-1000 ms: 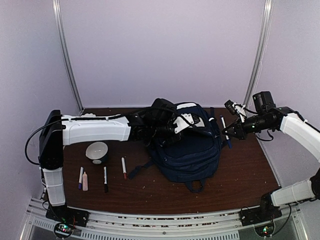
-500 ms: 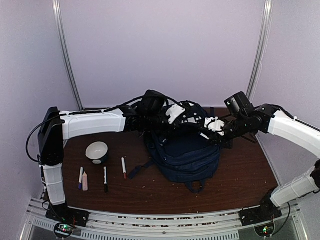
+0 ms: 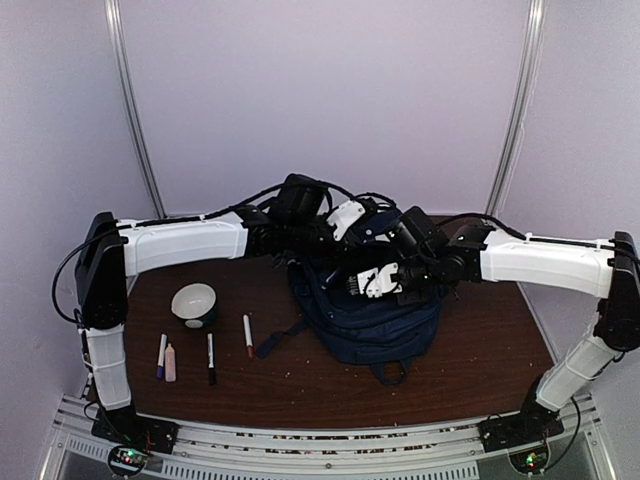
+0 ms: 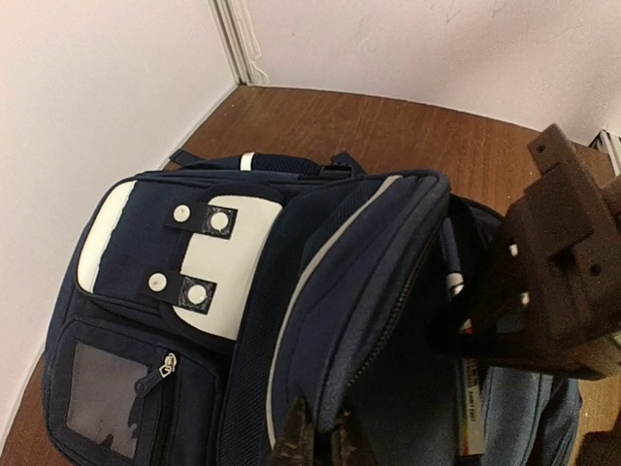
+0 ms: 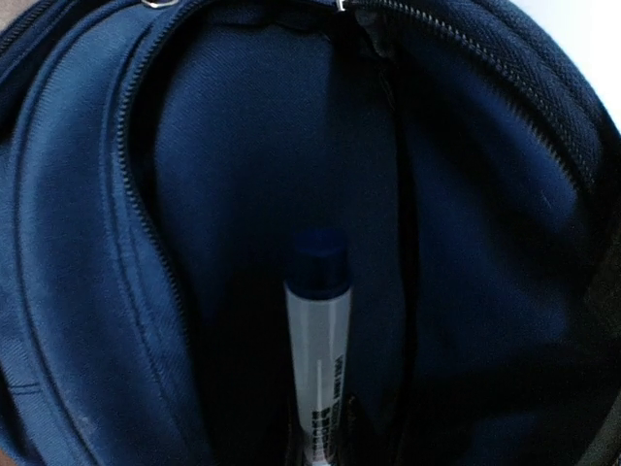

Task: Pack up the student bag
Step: Place the pen in the upper front pocket of the bag.

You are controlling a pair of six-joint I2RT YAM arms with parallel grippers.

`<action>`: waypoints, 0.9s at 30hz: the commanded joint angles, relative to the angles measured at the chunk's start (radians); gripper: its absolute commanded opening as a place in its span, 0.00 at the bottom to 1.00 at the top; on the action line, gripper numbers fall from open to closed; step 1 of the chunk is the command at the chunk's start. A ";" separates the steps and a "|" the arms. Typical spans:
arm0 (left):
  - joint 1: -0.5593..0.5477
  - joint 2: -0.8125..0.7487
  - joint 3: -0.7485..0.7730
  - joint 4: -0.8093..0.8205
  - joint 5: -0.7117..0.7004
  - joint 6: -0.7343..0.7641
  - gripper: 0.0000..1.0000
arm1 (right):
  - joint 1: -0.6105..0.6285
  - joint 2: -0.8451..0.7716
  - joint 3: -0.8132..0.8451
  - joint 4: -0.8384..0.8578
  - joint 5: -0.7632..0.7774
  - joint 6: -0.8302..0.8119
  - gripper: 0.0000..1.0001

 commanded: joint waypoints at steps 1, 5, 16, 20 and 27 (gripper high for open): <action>0.019 -0.033 0.053 0.109 0.035 -0.017 0.00 | 0.010 0.051 0.025 0.144 0.159 -0.072 0.00; 0.019 -0.036 0.054 0.106 0.039 -0.019 0.00 | 0.010 0.126 0.042 0.220 0.209 -0.105 0.01; 0.019 -0.054 0.043 0.104 0.040 -0.024 0.00 | 0.011 0.258 0.071 0.394 0.306 -0.153 0.35; 0.019 -0.054 0.034 0.109 0.034 -0.019 0.00 | 0.010 0.195 0.061 0.301 0.243 -0.109 0.42; 0.022 -0.027 0.034 0.111 0.036 -0.033 0.00 | 0.011 0.003 0.034 0.092 0.047 0.028 0.43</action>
